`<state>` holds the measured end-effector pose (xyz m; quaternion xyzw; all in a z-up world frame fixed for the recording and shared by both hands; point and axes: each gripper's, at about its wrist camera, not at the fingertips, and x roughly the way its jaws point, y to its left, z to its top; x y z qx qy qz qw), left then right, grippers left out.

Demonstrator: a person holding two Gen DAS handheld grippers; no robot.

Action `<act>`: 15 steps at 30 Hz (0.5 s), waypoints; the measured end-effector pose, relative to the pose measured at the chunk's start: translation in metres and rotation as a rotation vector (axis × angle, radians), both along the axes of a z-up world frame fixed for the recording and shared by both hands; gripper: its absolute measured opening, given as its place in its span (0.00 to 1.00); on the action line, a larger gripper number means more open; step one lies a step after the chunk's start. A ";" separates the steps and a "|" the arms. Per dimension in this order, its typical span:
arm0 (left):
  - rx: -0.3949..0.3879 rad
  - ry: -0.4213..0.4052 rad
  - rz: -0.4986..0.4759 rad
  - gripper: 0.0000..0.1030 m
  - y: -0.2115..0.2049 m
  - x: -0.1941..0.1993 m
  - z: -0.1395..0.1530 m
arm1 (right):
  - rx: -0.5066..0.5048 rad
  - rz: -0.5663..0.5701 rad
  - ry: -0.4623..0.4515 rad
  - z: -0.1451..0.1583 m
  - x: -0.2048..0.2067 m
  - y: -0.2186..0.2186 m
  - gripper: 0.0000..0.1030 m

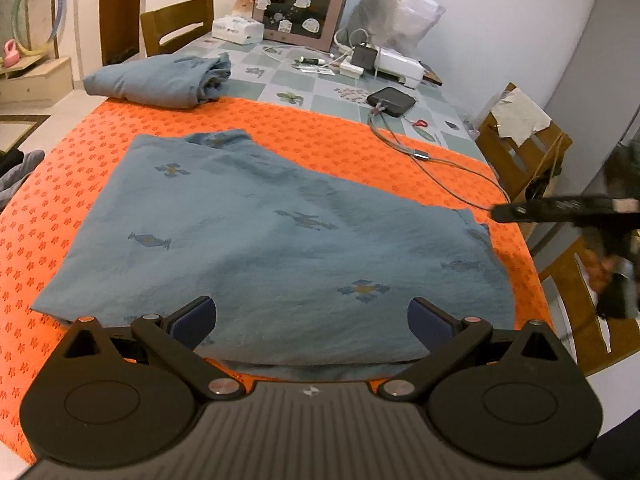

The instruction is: Fold clothes

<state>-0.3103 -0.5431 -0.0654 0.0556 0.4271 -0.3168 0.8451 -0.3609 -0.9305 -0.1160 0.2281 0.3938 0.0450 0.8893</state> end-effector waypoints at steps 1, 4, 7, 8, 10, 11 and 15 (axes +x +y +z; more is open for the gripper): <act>0.000 -0.002 0.001 1.00 0.000 0.000 0.000 | 0.005 -0.006 0.007 -0.006 0.008 -0.003 0.46; 0.002 -0.002 0.017 1.00 0.001 0.001 0.001 | 0.023 -0.033 0.052 -0.024 0.029 -0.013 0.47; 0.001 0.001 0.049 1.00 0.005 0.002 0.002 | 0.072 -0.044 0.096 -0.043 0.041 -0.021 0.45; 0.002 0.003 0.062 1.00 0.007 0.003 0.002 | 0.102 -0.044 0.107 -0.047 0.043 -0.022 0.43; 0.003 0.009 0.094 1.00 0.011 0.005 0.001 | 0.166 -0.047 0.097 -0.050 0.043 -0.025 0.05; 0.003 0.011 0.112 1.00 0.014 0.006 0.000 | 0.194 -0.051 0.082 -0.048 0.041 -0.026 0.05; -0.003 0.018 0.180 1.00 0.028 0.011 -0.001 | 0.163 -0.061 0.009 -0.021 0.032 -0.029 0.05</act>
